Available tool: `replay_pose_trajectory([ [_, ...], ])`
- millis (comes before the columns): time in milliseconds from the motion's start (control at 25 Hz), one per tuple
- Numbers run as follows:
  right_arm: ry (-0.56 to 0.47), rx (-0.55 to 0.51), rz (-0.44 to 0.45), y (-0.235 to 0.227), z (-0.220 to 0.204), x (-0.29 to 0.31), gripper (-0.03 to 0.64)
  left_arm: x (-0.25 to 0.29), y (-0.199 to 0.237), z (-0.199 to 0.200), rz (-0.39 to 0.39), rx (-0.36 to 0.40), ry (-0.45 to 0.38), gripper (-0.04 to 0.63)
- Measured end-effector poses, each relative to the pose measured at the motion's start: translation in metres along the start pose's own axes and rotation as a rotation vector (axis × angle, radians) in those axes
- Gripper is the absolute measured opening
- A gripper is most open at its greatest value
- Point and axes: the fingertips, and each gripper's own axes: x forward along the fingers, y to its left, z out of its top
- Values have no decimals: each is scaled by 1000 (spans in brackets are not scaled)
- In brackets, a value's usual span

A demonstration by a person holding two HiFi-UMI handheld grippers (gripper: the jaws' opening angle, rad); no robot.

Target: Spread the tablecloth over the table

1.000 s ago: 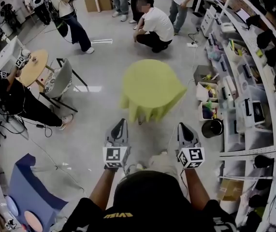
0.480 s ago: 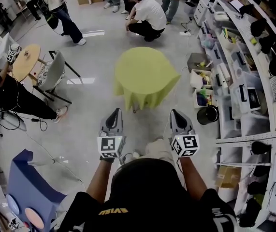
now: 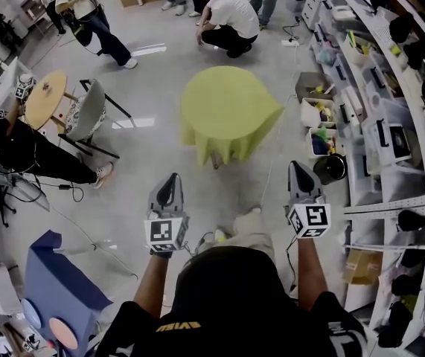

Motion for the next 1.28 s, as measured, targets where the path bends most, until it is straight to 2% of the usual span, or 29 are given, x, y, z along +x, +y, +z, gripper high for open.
replay_pose_trajectory([
  [240, -13, 23, -93, -18, -8, -20, 0, -11, 11, -4, 69, -24, 1, 18],
  [360, 1, 4, -83, -12, -10, -28, 0, -15, 5, -2, 60, -26, -10, 18],
  [560, -23, -13, -140, -12, -4, -36, 0, -20, 0, 1, 47, -27, -19, 18],
  [840, -8, -33, -90, 16, -5, -37, 0, -34, 8, 1, 53, -14, -7, 18],
  [1080, 11, -22, -99, 17, -9, -41, 0, -39, 7, 2, 52, -4, -12, 18],
  [1280, 28, -20, -69, 19, -11, -40, 0, -42, 6, 3, 50, 2, -15, 18],
])
